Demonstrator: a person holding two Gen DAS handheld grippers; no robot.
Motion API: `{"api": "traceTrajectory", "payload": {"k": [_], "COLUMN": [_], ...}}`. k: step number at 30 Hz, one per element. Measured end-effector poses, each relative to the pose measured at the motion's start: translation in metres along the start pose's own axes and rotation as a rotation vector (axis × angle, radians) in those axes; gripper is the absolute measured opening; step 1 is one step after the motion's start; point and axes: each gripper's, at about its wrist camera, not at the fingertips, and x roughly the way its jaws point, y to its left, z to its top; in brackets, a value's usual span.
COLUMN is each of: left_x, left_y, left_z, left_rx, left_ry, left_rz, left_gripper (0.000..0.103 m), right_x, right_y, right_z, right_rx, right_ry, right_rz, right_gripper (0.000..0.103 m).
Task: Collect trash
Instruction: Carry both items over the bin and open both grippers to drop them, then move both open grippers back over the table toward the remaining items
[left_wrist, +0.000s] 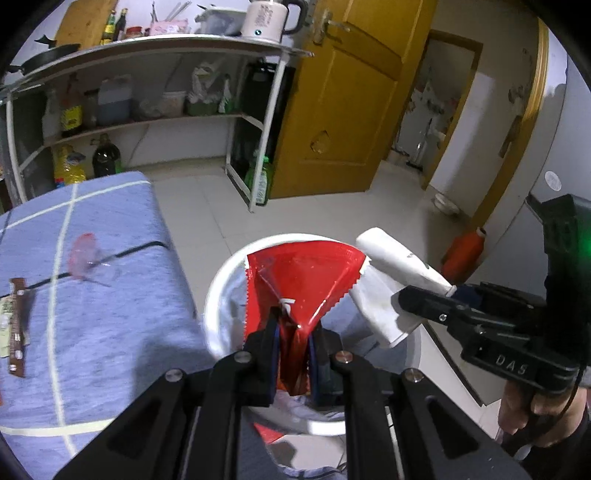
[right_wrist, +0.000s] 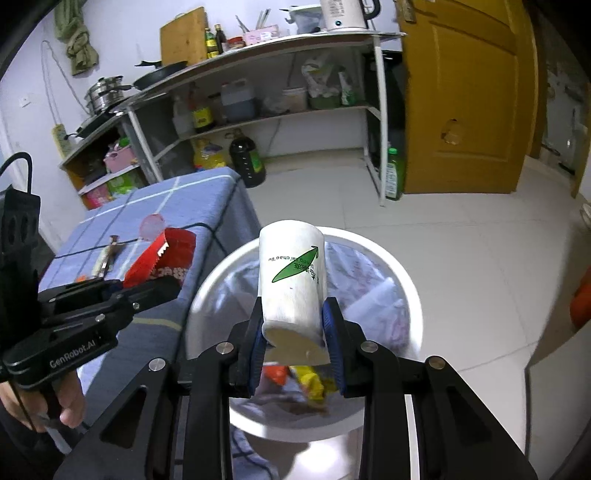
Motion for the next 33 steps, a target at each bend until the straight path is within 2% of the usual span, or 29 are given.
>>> {"api": "traceTrajectory", "payload": {"k": [8,9,13,15,25,33], "left_x": [0.031,0.034,0.043,0.044,0.039,0.025], "left_y": [-0.017,-0.017,-0.016,-0.016,-0.012,-0.010], "left_z": [0.003,0.003,0.003,0.002,0.004,0.001], "left_rx": [0.011,0.013,0.001,-0.003,-0.013,-0.019], "left_ry": [0.049,0.055,0.073,0.069,0.045,0.031], "left_rz": [-0.008,-0.005,0.001,-0.002,-0.011,0.012], "left_gripper": [0.015,0.020,0.030,0.039,0.040,0.040], "right_x": [0.016,0.022,0.030,0.029,0.018,0.005], "right_y": [-0.019,-0.021,-0.022,-0.021,-0.024,-0.020], "right_z": [-0.003,-0.004,-0.005,-0.007,-0.007,-0.008], "right_rx": [0.041,0.045,0.039,0.031,0.033,0.032], "right_ry": [0.034,0.045,0.069,0.066,0.033,0.004], "right_rz": [-0.016,-0.016,-0.033,-0.030,-0.041,-0.038], "right_gripper": [0.033,0.036,0.040,0.044,0.045,0.045]}}
